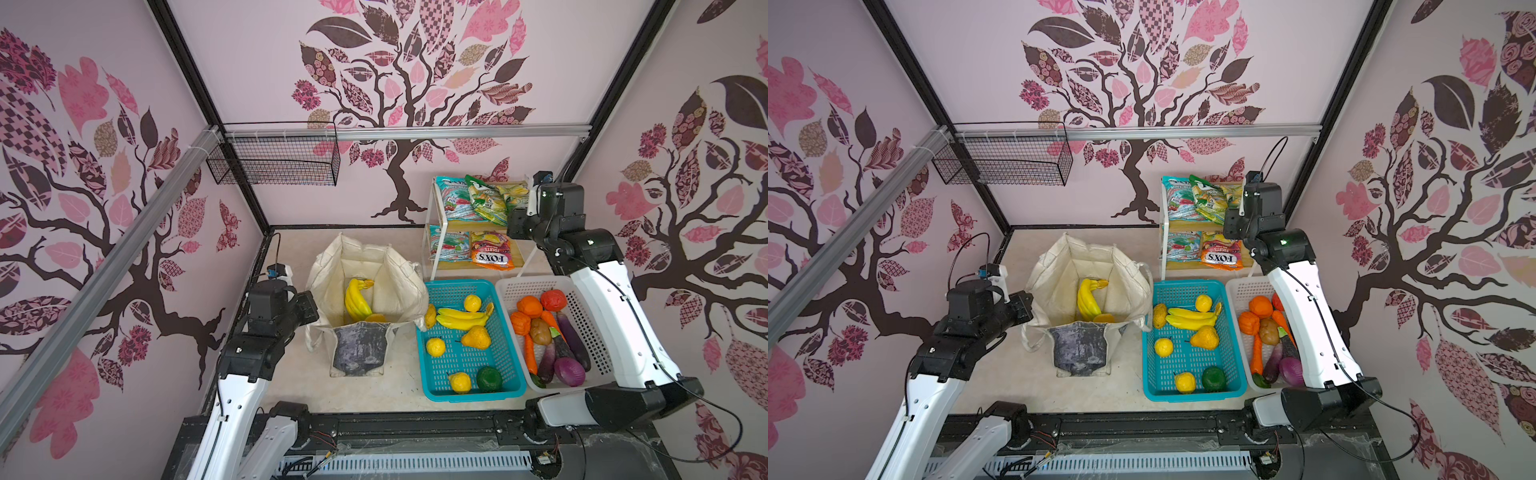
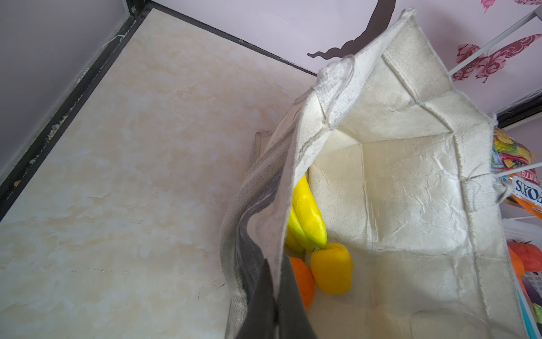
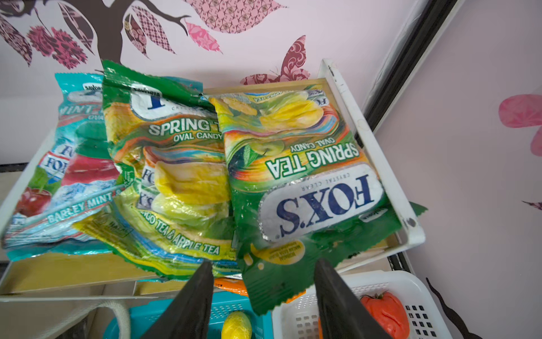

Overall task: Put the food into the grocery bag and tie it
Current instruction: 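Move the right gripper to the white shelf above the green candy bag, then grasp the green FOX'S Spring Tea candy bag with the right gripper and lift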

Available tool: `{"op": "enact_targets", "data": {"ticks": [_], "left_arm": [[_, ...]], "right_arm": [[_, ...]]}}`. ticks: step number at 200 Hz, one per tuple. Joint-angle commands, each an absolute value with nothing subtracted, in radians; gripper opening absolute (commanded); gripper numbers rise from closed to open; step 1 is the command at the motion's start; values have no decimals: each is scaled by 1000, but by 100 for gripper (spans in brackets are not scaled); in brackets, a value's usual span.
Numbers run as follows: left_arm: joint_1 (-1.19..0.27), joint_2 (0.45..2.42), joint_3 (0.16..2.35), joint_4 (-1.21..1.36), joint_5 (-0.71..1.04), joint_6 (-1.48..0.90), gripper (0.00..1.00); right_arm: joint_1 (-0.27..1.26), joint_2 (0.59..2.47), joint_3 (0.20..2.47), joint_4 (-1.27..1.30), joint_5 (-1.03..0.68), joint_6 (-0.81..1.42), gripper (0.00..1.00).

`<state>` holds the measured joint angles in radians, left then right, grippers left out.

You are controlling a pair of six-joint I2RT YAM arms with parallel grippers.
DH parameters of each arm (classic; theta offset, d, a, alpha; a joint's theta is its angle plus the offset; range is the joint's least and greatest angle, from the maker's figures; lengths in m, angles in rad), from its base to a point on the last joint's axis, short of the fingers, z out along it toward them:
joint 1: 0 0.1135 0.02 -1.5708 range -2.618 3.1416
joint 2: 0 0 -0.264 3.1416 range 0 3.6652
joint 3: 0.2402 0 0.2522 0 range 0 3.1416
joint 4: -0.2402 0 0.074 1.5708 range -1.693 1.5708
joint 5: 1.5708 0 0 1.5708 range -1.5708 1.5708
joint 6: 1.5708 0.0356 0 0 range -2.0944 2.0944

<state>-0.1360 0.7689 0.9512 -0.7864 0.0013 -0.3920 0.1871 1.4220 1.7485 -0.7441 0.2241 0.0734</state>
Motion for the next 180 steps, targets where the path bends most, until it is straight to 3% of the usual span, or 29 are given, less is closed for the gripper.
{"op": "enact_targets", "data": {"ticks": [1,115,180], "left_arm": [[-136,776,929,-757,-5,-385,0],[-135,784,929,-758,-2,-374,0],[-134,785,929,-758,0,-370,0]], "right_arm": [[186,1478,1796,-742,240,38,57],[186,1486,1746,-680,248,25,38],[186,1467,1741,-630,198,27,18]]}}
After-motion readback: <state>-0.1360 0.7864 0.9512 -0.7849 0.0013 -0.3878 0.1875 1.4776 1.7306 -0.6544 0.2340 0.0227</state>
